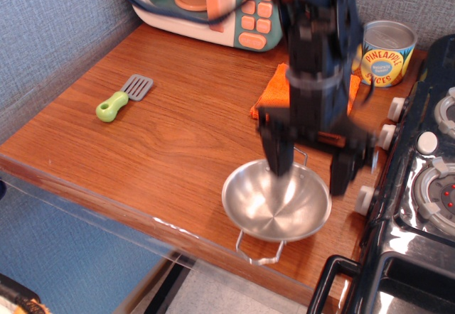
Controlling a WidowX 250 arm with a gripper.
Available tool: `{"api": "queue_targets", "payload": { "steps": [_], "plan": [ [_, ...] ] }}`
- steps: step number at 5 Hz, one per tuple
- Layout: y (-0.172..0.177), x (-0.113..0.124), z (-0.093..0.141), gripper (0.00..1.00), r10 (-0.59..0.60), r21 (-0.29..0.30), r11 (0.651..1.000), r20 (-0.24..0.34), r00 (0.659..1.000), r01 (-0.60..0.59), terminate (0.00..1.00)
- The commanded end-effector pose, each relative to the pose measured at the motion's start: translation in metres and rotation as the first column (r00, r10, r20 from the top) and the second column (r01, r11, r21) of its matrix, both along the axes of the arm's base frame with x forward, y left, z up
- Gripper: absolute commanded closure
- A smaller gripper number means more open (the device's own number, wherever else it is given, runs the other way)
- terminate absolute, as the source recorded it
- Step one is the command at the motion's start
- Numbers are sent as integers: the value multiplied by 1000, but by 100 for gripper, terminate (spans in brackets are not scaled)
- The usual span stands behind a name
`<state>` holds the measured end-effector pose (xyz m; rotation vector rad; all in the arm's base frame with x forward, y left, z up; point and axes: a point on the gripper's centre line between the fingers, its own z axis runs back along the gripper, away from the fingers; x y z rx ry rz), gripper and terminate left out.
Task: Move the metal bowl in front of the orange cloth.
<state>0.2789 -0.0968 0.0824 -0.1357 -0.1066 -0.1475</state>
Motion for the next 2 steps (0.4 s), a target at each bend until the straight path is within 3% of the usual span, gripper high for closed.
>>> {"api": "queue_targets", "payload": {
  "steps": [1,2],
  "plan": [
    [55,27,56,0,121,63,988,217,969,-138,0],
    [67,33,42,0,168,50,983,155,974,-177,0]
  ]
}}
